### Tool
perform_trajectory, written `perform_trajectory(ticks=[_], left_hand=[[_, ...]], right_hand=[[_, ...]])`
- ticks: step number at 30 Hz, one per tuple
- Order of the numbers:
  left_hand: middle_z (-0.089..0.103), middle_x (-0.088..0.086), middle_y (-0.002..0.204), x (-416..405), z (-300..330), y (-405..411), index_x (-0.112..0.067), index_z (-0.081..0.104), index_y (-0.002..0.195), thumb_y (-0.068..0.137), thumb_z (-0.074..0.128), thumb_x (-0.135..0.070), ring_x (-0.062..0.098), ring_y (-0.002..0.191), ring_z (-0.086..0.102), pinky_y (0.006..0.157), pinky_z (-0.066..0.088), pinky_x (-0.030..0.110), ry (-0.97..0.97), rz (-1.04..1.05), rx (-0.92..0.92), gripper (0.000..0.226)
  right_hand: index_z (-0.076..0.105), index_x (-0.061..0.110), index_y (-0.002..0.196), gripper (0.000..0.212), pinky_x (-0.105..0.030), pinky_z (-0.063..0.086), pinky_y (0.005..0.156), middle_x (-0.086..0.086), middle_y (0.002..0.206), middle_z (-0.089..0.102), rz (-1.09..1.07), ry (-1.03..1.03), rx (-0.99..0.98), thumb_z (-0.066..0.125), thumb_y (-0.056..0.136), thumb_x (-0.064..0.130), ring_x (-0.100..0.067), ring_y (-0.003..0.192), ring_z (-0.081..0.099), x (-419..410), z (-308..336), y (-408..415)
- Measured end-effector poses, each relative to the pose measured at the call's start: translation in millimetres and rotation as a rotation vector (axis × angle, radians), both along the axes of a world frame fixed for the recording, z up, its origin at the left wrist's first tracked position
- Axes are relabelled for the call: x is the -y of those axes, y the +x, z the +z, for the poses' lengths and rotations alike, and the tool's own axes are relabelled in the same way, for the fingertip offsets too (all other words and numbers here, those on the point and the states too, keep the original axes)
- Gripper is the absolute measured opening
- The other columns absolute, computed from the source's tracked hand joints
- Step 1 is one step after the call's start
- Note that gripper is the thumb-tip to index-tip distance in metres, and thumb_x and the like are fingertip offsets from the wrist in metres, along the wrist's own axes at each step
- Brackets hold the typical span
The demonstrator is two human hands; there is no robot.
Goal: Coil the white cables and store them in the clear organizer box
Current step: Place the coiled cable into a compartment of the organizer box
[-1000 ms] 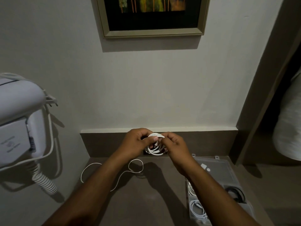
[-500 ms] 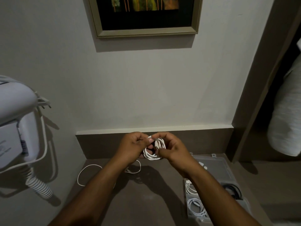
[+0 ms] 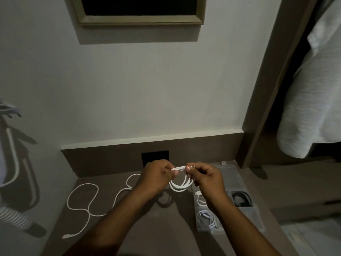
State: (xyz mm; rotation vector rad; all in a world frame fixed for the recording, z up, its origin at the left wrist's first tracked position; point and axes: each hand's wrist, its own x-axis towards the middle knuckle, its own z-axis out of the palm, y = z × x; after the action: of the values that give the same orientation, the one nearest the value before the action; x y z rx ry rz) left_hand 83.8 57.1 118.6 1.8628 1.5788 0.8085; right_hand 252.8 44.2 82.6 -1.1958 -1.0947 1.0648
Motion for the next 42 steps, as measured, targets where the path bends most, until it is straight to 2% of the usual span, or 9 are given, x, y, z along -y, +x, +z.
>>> perform_trajectory(ticks=[4,7,11,16,24,30,34,39,42], left_hand=[[0.069,0.005,0.073,-6.9,-20.2,32.0,-0.013,0.067,0.086,0.082,0.073,-0.012,0.013,0.061,0.064,0.052,0.057,0.026,-0.309,-0.049,0.311,0.008],[0.066,0.003,0.064,-20.4,-35.8,68.6,-0.016,0.065,0.078,0.077,0.075,-0.005,0.013,0.056,0.062,0.054,0.056,0.029,-0.377,-0.08,0.345,0.015],[0.066,0.006,0.066,-34.9,-61.3,121.1,-0.016,0.066,0.072,0.075,0.075,-0.003,0.019,0.054,0.06,0.055,0.055,0.035,-0.417,-0.134,0.281,0.015],[0.074,0.014,0.082,-45.1,-97.8,163.6,-0.012,0.071,0.076,0.074,0.077,-0.008,0.029,0.068,0.068,0.069,0.062,0.042,-0.369,-0.102,0.089,0.007],[0.073,0.015,0.08,-52.9,-135.8,171.4,-0.002,0.071,0.08,0.082,0.072,-0.015,0.029,0.075,0.067,0.068,0.05,0.031,-0.242,-0.147,-0.035,0.014],[0.07,0.018,0.086,-50.8,-138.3,178.0,-0.004,0.067,0.079,0.095,0.053,-0.026,0.031,0.083,0.063,0.077,0.045,0.037,-0.113,-0.377,-0.317,0.031],[0.062,0.008,0.103,-42.8,-140.6,175.3,-0.016,0.069,0.1,0.087,0.061,-0.041,0.023,0.098,0.058,0.083,0.043,0.03,-0.14,-0.248,-0.337,0.029],[0.066,0.005,0.115,-33.9,-145.1,171.8,-0.02,0.067,0.112,0.082,0.07,-0.026,0.021,0.108,0.059,0.088,0.041,0.025,-0.176,-0.251,-0.309,0.031],[0.07,0.007,0.107,-34.7,-145.1,173.5,-0.015,0.068,0.1,0.086,0.063,-0.018,0.022,0.1,0.062,0.079,0.04,0.023,-0.134,-0.256,-0.338,0.015]], right_hand=[[0.076,0.012,0.078,0.008,-0.017,0.046,0.047,-0.003,0.064,0.072,-0.016,-0.058,0.087,0.074,0.08,0.005,-0.006,0.052,0.06,11.1,-7.7,41.8],[0.074,0.007,0.084,0.006,-0.017,0.047,0.048,-0.009,0.068,0.07,-0.075,-0.123,0.147,0.073,0.081,0.002,-0.005,0.051,0.06,16.5,-18.2,76.2],[0.072,0.009,0.079,0.009,-0.018,0.046,0.045,-0.007,0.062,0.066,-0.197,-0.235,0.19,0.071,0.082,0.001,-0.009,0.049,0.058,16.7,-43.7,113.6],[0.071,0.014,0.075,0.015,-0.044,0.059,0.06,-0.016,0.072,0.071,-0.279,-0.3,0.307,0.071,0.081,0.001,-0.035,0.064,0.068,7.3,-85.3,139.3],[0.071,0.019,0.064,0.016,-0.032,0.054,0.06,0.005,0.061,0.068,-0.22,-0.211,0.616,0.076,0.078,0.013,-0.01,0.061,0.064,-6.2,-125.7,144.3],[0.067,0.009,0.065,0.019,-0.035,0.049,0.067,-0.008,0.071,0.065,-0.167,-0.135,0.931,0.073,0.082,0.016,-0.024,0.073,0.06,-3.8,-133.2,146.1],[0.065,0.011,0.065,0.018,-0.04,0.052,0.07,-0.009,0.07,0.065,-0.176,-0.133,1.056,0.073,0.08,0.015,-0.027,0.072,0.06,-5.5,-129.9,139.8],[0.067,0.015,0.064,0.014,-0.04,0.055,0.069,-0.006,0.071,0.066,-0.111,-0.182,1.217,0.076,0.075,0.015,-0.025,0.074,0.062,-6.6,-122.3,136.3],[0.071,0.013,0.076,0.022,-0.04,0.05,0.08,-0.007,0.083,0.068,-0.05,-0.205,1.191,0.058,0.089,0.026,-0.024,0.085,0.059,-10.2,-118.9,140.2]])
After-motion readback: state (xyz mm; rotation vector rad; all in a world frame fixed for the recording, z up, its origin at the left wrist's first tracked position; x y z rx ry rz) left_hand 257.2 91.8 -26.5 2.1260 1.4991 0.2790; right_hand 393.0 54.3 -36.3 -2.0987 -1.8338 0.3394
